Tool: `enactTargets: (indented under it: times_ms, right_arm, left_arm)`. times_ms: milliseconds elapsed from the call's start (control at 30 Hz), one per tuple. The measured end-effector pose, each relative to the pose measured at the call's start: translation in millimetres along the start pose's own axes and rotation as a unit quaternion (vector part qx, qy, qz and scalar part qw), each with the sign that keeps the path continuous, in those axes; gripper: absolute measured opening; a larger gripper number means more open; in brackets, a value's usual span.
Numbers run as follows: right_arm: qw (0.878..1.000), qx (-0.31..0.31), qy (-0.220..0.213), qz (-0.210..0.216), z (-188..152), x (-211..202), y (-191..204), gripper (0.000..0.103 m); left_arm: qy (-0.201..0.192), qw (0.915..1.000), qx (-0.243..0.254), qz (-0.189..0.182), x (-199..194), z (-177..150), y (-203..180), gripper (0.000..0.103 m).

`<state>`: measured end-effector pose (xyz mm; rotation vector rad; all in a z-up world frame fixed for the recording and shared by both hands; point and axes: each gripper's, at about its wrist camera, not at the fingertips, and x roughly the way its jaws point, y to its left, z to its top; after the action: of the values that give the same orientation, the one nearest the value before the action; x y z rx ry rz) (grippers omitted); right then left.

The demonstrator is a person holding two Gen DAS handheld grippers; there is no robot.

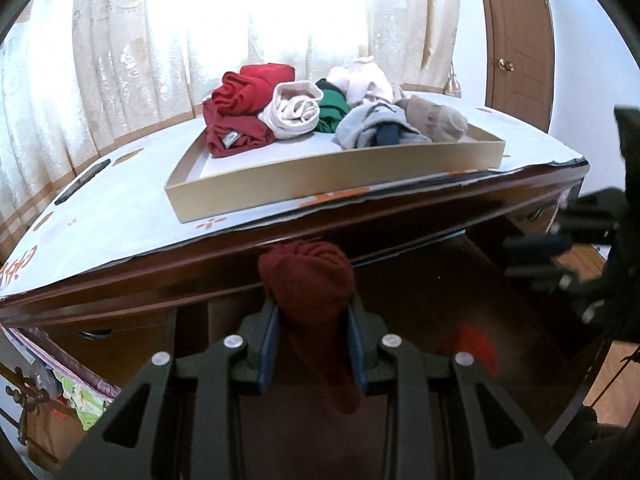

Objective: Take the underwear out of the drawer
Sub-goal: 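Lift both red socks out of the drawer and carry them over the tray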

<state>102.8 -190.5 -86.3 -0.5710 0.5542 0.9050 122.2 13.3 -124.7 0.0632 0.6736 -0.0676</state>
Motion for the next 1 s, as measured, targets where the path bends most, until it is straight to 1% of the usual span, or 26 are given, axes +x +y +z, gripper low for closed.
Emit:
enactTargets:
  times_ms: [33, 100, 200, 267, 333, 367, 467, 533, 567, 600, 633, 667, 700, 733, 1000]
  right_arm:
    - [1.000, -0.006, 0.016, 0.005, -1.9, 5.9, 2.2, 0.019]
    - [0.997, -0.010, 0.073, 0.037, -7.0, 23.7, 5.2, 0.020]
    - [0.989, -0.019, 0.142, 0.044, -15.9, 47.4, 8.1, 0.024]
    - [0.982, -0.019, 0.178, 0.051, -20.1, 59.6, 8.1, 0.041]
    - [0.977, -0.012, 0.202, 0.059, -22.1, 68.4, 8.0, 0.050]
    - [0.975, -0.009, 0.213, 0.066, -22.7, 72.0, 8.2, 0.052]
    - [0.968, -0.001, 0.243, 0.064, -25.0, 84.9, 7.7, 0.052]
    - [0.964, 0.012, 0.253, 0.078, -25.5, 90.3, 5.6, 0.052]
    - [0.960, 0.025, 0.262, 0.095, -27.0, 93.7, 3.7, 0.052]
    - [0.959, 0.028, 0.263, 0.099, -27.3, 94.5, 2.8, 0.048]
    - [0.960, 0.029, 0.259, 0.104, -26.8, 93.8, 2.8, 0.034]
    - [0.961, 0.027, 0.256, 0.106, -26.3, 92.3, 3.4, 0.024]
    - [0.962, 0.023, 0.251, 0.104, -25.7, 89.9, 4.6, 0.018]
    - [0.963, 0.019, 0.247, 0.101, -25.2, 87.3, 5.8, 0.008]
    - [0.978, 0.026, 0.186, 0.095, -10.6, 57.3, 7.4, 0.006]
  left_arm:
    - [0.001, 1.0000, 0.000, -0.001, -0.2, -0.3, 0.2, 0.029]
    - [0.003, 1.0000, 0.000, -0.004, -0.1, -1.1, 0.8, 0.029]
    - [0.007, 0.9999, 0.002, -0.008, 1.0, -2.6, 0.4, 0.029]
    - [0.011, 0.9999, 0.004, -0.012, 3.1, -3.4, 0.1, 0.029]
    - [0.014, 0.9998, 0.005, -0.013, 4.7, -4.0, -0.5, 0.029]
    - [0.016, 0.9997, 0.005, -0.015, 5.4, -4.4, -0.5, 0.029]
    - [0.020, 0.9996, 0.006, -0.020, 6.3, -5.1, -1.0, 0.029]
    - [0.021, 0.9995, 0.005, -0.023, 6.2, -4.9, -1.0, 0.029]
    - [0.021, 0.9995, 0.005, -0.024, 5.9, -4.5, -1.1, 0.029]
    - [0.020, 0.9995, 0.006, -0.024, 5.2, -4.0, -1.2, 0.029]
    - [0.019, 0.9995, 0.006, -0.024, 4.5, -3.5, -1.0, 0.029]
    - [0.018, 0.9996, 0.004, -0.023, 3.4, -2.5, -0.1, 0.029]
    - [0.017, 0.9996, 0.004, -0.023, 2.8, -1.8, 0.8, 0.029]
    - [0.016, 0.9996, 0.002, -0.023, 2.2, -0.6, 1.8, 0.029]
    - [0.008, 0.9998, 0.007, -0.020, -3.9, 4.9, 3.5, 0.029]
